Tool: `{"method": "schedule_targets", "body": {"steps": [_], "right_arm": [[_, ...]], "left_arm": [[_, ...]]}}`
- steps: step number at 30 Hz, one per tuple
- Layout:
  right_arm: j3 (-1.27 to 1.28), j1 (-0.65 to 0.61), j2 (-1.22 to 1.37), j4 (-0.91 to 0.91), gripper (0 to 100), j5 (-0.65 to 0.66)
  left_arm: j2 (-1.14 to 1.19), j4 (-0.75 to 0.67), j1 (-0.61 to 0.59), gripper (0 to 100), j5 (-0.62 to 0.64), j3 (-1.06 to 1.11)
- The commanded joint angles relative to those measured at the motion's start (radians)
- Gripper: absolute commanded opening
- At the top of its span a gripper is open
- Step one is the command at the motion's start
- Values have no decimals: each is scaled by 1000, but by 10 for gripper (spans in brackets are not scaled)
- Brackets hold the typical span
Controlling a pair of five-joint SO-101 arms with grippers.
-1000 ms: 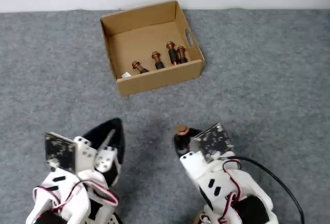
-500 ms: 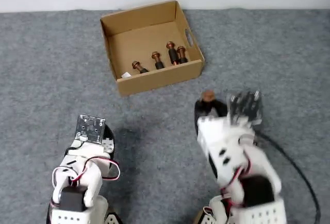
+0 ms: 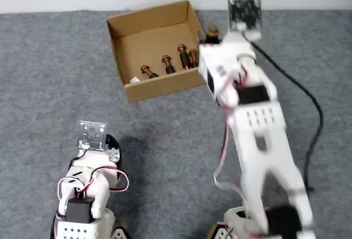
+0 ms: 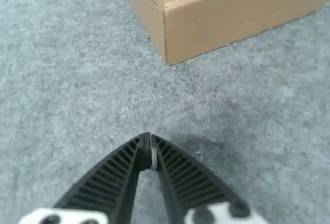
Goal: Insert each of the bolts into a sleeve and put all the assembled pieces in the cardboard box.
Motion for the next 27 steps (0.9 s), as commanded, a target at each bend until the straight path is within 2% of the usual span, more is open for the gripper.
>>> {"method": "schedule_targets", "body": {"steps": [1,9,14,27], "right_arm": [[-279,-42,208,-31,8,-8],[-631,-133,670,-30,8,29],[-773,-153,875,-30,8,83],[-850,-151,1098,-28,19,146]], "left_arm": [[-5,46,-2,5,55,-5],[-5,100,5,5,51,-5],[-5,219,6,5,49,-5],[-8,227,0,5,49,-5]]}}
